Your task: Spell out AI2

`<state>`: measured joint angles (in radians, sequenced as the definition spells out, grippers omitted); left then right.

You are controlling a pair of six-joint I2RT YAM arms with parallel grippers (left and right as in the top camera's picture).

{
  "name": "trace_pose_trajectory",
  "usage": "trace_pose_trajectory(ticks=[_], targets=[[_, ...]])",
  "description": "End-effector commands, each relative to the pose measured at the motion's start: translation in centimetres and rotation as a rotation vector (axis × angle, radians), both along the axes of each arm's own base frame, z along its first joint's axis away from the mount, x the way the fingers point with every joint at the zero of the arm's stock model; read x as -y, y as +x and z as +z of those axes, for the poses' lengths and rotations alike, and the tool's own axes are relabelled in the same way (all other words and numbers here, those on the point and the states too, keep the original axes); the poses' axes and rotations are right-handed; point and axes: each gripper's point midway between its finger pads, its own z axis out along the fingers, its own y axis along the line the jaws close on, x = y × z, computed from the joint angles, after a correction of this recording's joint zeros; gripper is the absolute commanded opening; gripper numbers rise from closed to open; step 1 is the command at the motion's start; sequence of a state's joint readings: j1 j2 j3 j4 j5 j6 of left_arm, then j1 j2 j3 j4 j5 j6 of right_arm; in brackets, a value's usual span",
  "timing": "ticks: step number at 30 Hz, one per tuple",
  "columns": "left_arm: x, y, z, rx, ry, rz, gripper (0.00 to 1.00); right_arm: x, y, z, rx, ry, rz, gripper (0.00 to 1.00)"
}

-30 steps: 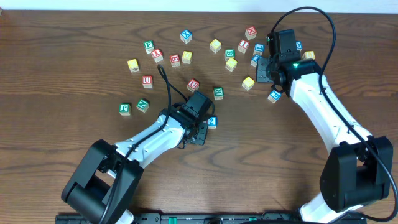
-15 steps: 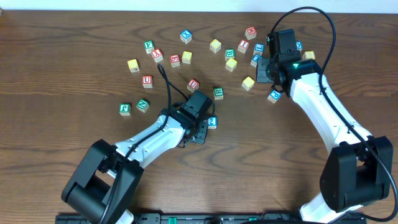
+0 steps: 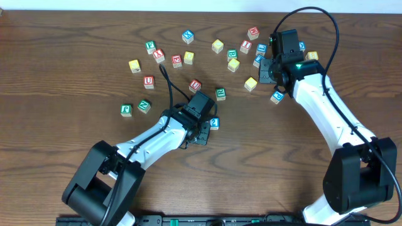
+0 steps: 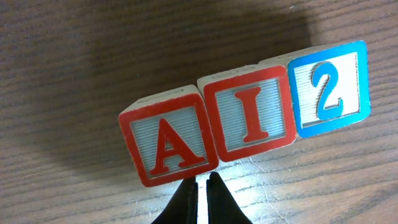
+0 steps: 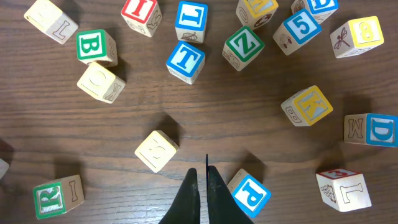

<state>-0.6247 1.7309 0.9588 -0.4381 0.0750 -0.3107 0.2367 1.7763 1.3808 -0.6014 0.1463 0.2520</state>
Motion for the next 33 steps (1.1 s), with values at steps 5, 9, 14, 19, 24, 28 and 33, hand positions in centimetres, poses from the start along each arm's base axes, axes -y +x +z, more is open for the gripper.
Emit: trace_pose_trajectory(ticks=[5, 9, 14, 19, 24, 28, 33], targets=[[-0.49, 0.02, -0.42, 0.007, 0.024, -0.013, 0.08, -0.19, 0.41, 1.49, 0.036, 0.01, 0.005, 0.01], [-0.56, 0.07, -0.42, 0.01, 0.028, -0.012, 0.07, -0.19, 0.41, 1.49, 0.036, 0.01, 0.005, 0.01], [-0.57, 0.19, -0.39, 0.016, 0.029, -0.011, 0.08, -0.19, 0.41, 1.49, 0.036, 0.01, 0.005, 0.01], [-0.57, 0.19, -0.39, 0.016, 0.029, -0.011, 0.08, -0.19, 0.41, 1.49, 0.036, 0.01, 0.005, 0.01], [-0.61, 0.34, -0.36, 0.023, 0.033, -0.01, 0.07, -0.19, 0.41, 1.49, 0.036, 0.01, 0.005, 0.01], [-0.59, 0.37, -0.35, 0.025, 0.032, -0.012, 0.07, -0.19, 0.41, 1.49, 0.036, 0.008, 0.007, 0.01], [-0.58, 0.39, -0.35, 0.026, 0.032, -0.015, 0.08, -0.19, 0.42, 1.5, 0.037, 0.008, 0.007, 0.01]])
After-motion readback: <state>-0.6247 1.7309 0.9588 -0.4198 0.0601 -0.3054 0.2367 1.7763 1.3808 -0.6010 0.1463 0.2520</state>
